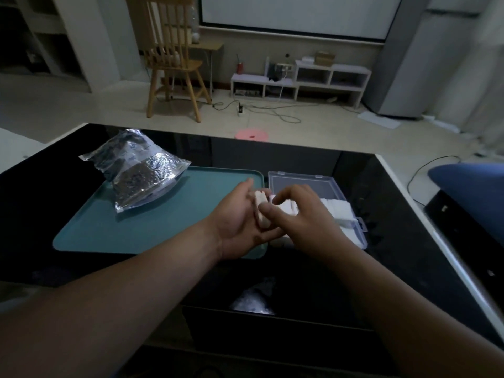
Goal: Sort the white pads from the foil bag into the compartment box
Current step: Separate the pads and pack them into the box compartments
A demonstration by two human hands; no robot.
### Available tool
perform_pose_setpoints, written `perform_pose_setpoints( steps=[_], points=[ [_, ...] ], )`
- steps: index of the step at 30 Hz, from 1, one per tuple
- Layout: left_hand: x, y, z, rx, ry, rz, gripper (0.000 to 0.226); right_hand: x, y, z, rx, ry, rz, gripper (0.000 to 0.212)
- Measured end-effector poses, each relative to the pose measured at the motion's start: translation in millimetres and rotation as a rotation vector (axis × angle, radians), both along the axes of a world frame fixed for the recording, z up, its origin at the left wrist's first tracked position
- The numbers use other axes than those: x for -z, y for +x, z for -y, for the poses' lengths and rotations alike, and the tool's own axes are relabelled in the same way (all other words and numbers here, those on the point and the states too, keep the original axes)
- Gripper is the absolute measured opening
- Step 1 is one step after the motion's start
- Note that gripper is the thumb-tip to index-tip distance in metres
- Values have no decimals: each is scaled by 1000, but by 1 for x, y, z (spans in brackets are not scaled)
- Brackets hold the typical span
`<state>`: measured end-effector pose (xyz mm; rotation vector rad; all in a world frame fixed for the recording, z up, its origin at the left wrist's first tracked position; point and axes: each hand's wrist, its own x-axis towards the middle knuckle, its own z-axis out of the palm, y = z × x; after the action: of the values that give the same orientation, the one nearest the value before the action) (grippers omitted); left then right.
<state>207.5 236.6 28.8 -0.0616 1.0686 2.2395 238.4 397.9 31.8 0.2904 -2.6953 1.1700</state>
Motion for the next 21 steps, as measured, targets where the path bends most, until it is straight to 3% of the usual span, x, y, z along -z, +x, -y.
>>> perform_pose_setpoints(
  steps=[1,8,11,13,16,21],
  points=[
    [0,-1,-6,10,14,-25,24,-1,1,-5,44,-15,8,36],
    [-5,10,-60,-111,-191,-244,12,-8,8,-30,204,-30,4,20],
    [-15,11,-72,-61,-332,-356,22,-16,5,-44,244,-76,17,16],
    [-16,9,-76,-64,-527,-471,26,-21,2,-60,312,-143,41,12],
    [-4,0,-71,-119,-909,-808,25,-22,0,-91,448,-251,88,9],
    [30,-3,-65,200,-1443,-1262,22,4,-4,-107,462,-133,309,12]
  ],
)
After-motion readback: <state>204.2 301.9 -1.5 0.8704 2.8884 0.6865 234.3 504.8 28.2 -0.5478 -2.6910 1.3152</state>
